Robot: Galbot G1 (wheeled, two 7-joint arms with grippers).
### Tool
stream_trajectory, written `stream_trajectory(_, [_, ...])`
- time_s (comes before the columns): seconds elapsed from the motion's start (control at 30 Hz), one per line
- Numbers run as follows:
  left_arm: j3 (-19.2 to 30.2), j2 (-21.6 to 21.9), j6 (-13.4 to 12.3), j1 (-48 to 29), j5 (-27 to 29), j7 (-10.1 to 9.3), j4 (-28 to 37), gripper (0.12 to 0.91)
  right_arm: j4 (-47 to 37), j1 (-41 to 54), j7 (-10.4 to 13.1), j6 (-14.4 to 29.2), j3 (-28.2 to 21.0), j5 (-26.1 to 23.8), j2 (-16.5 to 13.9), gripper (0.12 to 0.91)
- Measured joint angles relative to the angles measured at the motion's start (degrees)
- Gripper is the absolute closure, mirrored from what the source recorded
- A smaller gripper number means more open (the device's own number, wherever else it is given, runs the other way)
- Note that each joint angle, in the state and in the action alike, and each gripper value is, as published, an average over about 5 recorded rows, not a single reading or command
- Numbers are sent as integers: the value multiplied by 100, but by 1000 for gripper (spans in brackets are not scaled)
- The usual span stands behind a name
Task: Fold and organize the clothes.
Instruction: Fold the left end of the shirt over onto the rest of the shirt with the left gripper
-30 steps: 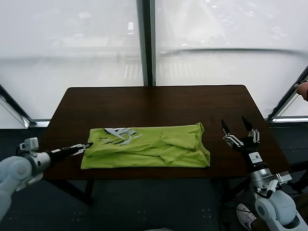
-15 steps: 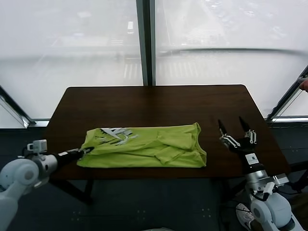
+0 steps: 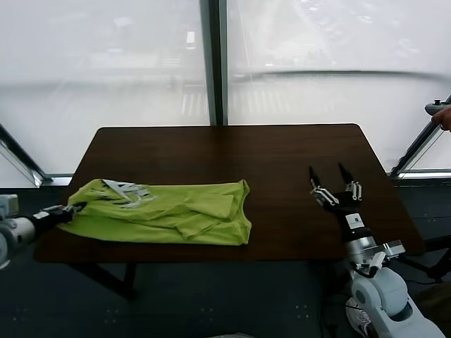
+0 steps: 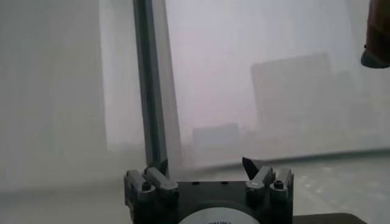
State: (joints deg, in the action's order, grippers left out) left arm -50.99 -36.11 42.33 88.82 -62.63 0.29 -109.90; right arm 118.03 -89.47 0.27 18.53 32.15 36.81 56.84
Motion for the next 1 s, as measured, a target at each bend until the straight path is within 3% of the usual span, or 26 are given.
stream_trajectory(0.2, [-838, -9, -5, 667, -228, -3, -169, 852, -89, 358, 49, -61, -277, 0, -3, 118])
stream_trajectory(0.4, [-898, -275, -6, 751, -626, -296, -639, 852, -55, 442, 69, -117, -331, 0, 17, 118])
stream_trajectory(0.67, [76, -789, -9, 17, -1031, -642, -1260, 852, 130, 85, 41, -200, 17, -2, 188, 118])
stream_trajectory(1.0, [1660, -1430, -13, -1265, -944, -828, -1113, 852, 260, -504, -1, -77, 599, -279, 615, 118])
